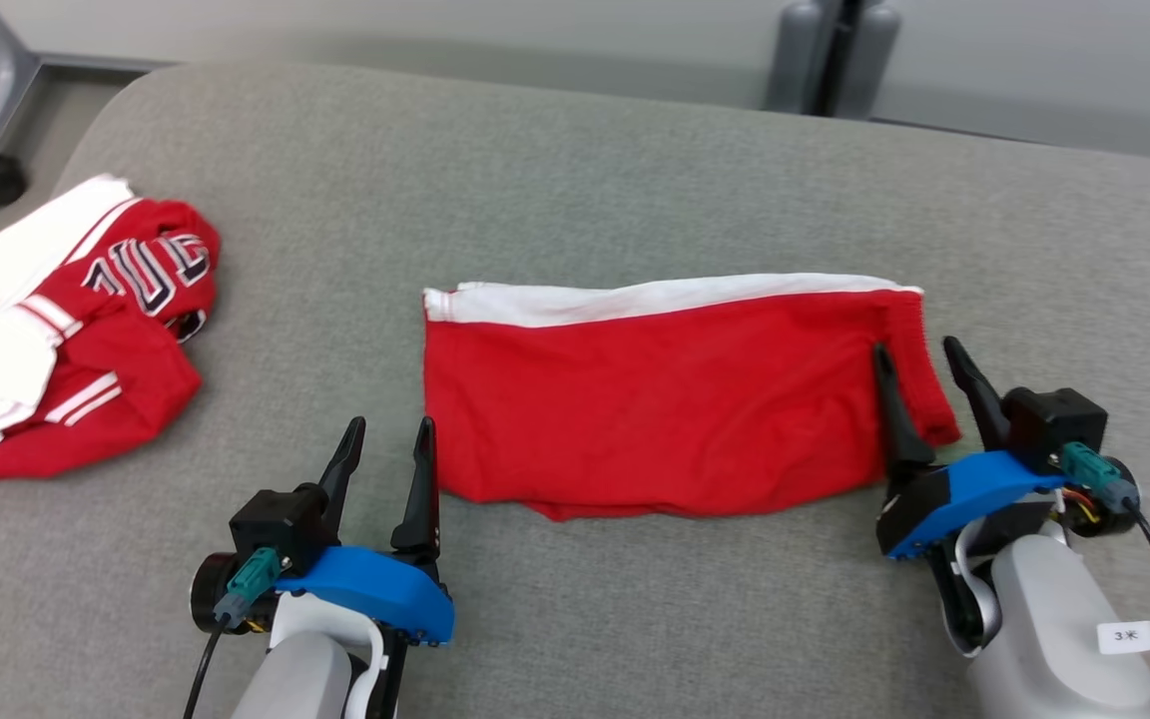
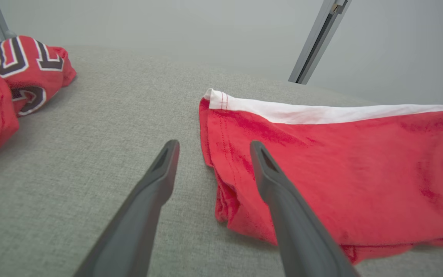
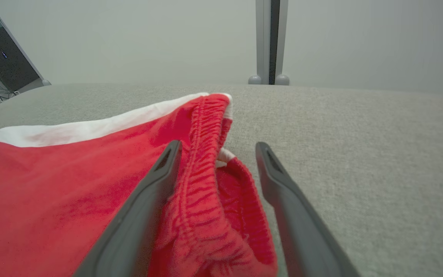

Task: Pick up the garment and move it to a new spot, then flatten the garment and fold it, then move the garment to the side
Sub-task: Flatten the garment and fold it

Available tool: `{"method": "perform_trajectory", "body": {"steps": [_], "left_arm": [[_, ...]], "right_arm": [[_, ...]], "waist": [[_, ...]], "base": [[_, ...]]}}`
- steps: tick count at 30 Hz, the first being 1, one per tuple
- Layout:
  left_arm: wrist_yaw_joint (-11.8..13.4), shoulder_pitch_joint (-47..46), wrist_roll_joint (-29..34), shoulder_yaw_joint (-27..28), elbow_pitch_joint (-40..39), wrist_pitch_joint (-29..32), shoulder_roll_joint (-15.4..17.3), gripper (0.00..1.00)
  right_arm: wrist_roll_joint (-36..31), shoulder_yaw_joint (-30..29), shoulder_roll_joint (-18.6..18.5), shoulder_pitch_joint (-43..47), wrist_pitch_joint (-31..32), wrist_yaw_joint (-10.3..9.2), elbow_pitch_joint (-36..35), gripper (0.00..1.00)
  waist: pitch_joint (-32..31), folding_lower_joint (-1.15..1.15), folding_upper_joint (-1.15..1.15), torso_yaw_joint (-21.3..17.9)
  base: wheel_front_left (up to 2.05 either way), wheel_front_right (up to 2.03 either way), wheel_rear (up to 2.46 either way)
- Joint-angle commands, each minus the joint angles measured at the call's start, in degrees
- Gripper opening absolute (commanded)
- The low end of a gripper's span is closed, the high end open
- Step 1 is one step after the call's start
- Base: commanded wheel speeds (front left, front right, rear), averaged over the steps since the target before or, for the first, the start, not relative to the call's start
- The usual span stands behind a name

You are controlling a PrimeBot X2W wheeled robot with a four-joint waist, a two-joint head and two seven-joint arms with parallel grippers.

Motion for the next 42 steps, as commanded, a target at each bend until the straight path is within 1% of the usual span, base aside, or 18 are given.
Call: {"method": "perform_trajectory", "body": {"steps": [1,6,11,12,13,15,18,22,25,29,31,33,35,38,40,42], "left_arm": [[-0.3,0.0,0.3,0.5,0.1,-0.2,0.0,1.00],[-1.4,0.7,1.4,1.6,0.7,-0.2,-0.4,1.00],[-2.0,0.8,2.1,2.2,0.5,-0.2,-0.5,1.00],[-2.0,0.5,1.9,1.9,0.3,-0.2,-0.5,1.00],[-2.1,0.3,1.9,1.8,0.2,-0.2,-0.4,1.00],[-2.1,0.0,1.8,1.6,0.0,-0.2,-0.4,1.00],[-2.1,-0.4,1.9,1.9,0.0,-0.2,-0.4,1.00],[-2.2,-0.5,2.4,2.4,0.0,-0.2,-0.4,1.00],[-2.2,0.2,2.6,2.6,0.2,-0.2,-0.4,1.00],[-2.3,1.5,2.6,2.5,0.6,-0.2,-0.4,1.00],[-2.4,2.0,2.6,2.1,0.9,-0.2,-0.4,1.00],[-2.4,2.6,2.3,1.8,1.2,-0.2,-0.4,1.00],[-2.5,3.2,2.0,1.2,1.6,-0.1,-0.4,1.00],[-2.5,3.9,1.4,0.1,1.8,-0.2,-0.4,1.00],[-2.5,3.9,0.9,-0.8,1.8,-0.2,-0.4,1.00],[-2.6,4.0,0.3,-1.9,1.6,-0.2,-0.4,1.00]], "right_arm": [[-0.4,-0.8,-0.2,-0.8,-0.2,0.00,0.9,1.00],[-2.4,-4.6,-0.2,0.3,-0.2,-0.01,5.4,1.00],[0.2,-4.2,-0.1,3.2,0.2,-0.01,9.6,1.00],[2.3,-3.1,-0.1,4.3,0.3,-0.03,10.3,0.31],[3.4,-2.6,0.0,4.8,0.3,-0.03,10.7,0.00],[5.1,-1.5,0.1,5.4,0.3,-0.03,10.3,0.00],[7.1,-1.5,0.1,5.7,0.3,-0.03,9.3,0.00],[8.6,-3.5,-0.3,5.5,0.3,-0.05,7.7,0.00],[8.7,-7.2,-0.6,5.3,0.1,-0.07,6.1,0.00],[7.0,-13.9,-1.0,4.8,-0.1,-0.05,3.0,0.00],[6.6,-16.4,-1.2,4.4,-0.1,-0.01,1.6,0.00],[6.9,-17.4,-0.9,4.1,-0.1,0.00,1.0,0.00],[8.0,-15.4,-0.5,3.9,-0.1,0.00,0.4,0.00],[12.0,-7.7,-0.1,4.7,-0.1,0.00,-0.5,0.00],[17.7,-1.9,-0.2,5.5,0.4,0.00,-1.3,0.00],[22.1,4.0,-0.2,5.8,0.5,0.01,-2.9,0.00]], "waist": [[1.4,0.00,0.00,1.5],[2.4,0.00,0.00,2.4],[2.8,0.00,0.00,2.1],[2.8,0.00,0.00,1.8],[2.8,0.00,0.00,1.6],[2.8,0.00,0.00,1.2],[2.8,0.00,0.00,0.5],[2.5,0.00,0.00,-0.3],[1.8,0.00,0.00,-0.9],[0.6,0.00,0.00,-1.9],[-0.2,0.00,0.00,-2.3],[-1.0,0.00,0.00,-2.7],[-1.8,0.00,0.00,-2.9],[-2.9,0.00,0.00,-2.8],[-3.4,0.00,0.00,-2.2],[-3.6,0.00,0.00,-1.2]], "base": [[0.00,0.00,0.00],[0.00,0.00,0.00],[0.00,0.00,0.00],[0.00,0.00,0.00],[0.00,0.00,0.00],[0.00,0.00,0.00],[0.00,0.00,0.00],[0.00,0.00,0.00],[0.00,0.00,0.00],[0.00,0.00,0.00],[0.00,0.00,0.00],[0.00,0.00,0.00],[0.00,0.00,0.00],[0.00,0.00,0.00],[0.00,0.00,0.00],[0.00,0.00,0.00]]}}
